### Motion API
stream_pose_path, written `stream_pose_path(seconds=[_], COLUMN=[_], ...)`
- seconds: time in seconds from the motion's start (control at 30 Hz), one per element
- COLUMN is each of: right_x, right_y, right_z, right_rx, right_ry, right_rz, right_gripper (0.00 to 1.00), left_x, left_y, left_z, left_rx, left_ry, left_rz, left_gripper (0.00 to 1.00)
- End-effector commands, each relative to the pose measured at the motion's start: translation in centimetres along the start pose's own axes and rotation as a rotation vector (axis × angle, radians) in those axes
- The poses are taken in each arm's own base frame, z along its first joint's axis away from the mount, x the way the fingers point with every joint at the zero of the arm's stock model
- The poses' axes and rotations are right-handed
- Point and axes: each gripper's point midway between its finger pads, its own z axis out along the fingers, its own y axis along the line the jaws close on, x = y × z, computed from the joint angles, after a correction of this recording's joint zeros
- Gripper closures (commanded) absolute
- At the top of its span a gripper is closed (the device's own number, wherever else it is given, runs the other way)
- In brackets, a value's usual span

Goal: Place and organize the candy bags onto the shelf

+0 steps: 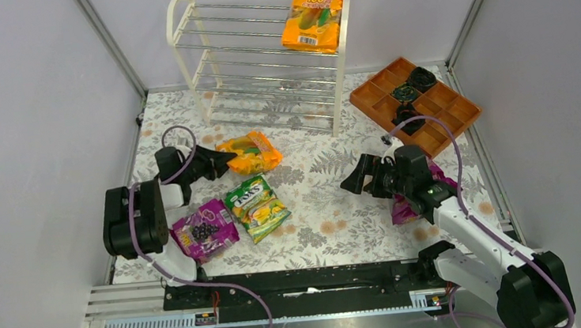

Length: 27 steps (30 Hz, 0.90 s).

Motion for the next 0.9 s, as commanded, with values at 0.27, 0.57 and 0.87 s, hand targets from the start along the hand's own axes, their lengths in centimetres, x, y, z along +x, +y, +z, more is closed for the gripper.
stream_pose_path(seconds=[0.27, 0.57, 0.87], right_x=[-0.8, -1.5, -2.3], right_y=[0.8, 1.2, 1.8], right_z=[0.0, 0.0, -0.4], right_rx=[0.007, 0.004, -0.001], right_ry=[0.029, 0.022, 0.004], right_rz=[-0.042, -0.06, -0.074], right_gripper=[0.0, 0.0, 0.0], left_x=[1.9, 4.0, 4.9], left_y=[-13.9, -28.6, -42.7], left_z=[-5.5, -11.9, -18.0], left_rx=[0.224, 0.456, 0.87], left_ry=[-0.07, -0.16, -0.34], left_rz=[0.252, 0.427, 0.486], left_gripper=[1.0, 1.0, 1.0])
